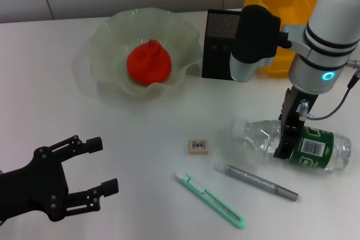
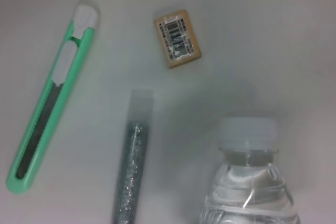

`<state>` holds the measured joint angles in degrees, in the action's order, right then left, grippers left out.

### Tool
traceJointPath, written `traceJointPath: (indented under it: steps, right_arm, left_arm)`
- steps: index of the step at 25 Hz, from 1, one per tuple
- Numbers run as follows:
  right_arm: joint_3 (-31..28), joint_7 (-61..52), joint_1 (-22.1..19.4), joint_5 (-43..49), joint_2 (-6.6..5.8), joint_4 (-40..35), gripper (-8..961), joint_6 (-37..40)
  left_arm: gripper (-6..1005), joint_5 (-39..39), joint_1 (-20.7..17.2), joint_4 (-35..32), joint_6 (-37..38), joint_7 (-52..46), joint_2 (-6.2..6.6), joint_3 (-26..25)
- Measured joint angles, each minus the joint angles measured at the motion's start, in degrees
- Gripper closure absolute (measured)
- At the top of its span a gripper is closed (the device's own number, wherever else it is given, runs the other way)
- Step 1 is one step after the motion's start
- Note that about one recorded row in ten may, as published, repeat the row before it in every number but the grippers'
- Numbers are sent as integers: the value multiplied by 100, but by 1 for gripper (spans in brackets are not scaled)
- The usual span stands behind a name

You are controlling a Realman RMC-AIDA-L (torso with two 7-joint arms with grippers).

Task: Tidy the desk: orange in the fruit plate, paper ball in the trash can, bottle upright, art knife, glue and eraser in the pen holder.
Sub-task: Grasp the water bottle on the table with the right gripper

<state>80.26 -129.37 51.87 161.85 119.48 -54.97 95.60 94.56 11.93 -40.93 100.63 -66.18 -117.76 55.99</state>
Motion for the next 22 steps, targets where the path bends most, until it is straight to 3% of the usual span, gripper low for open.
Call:
traceJointPath:
  steps: [22]
  right_arm:
    - [713, -385, 31, -96, 24, 236, 154, -412]
  left_arm:
    - [138, 1, -50, 16, 0, 11, 20, 0]
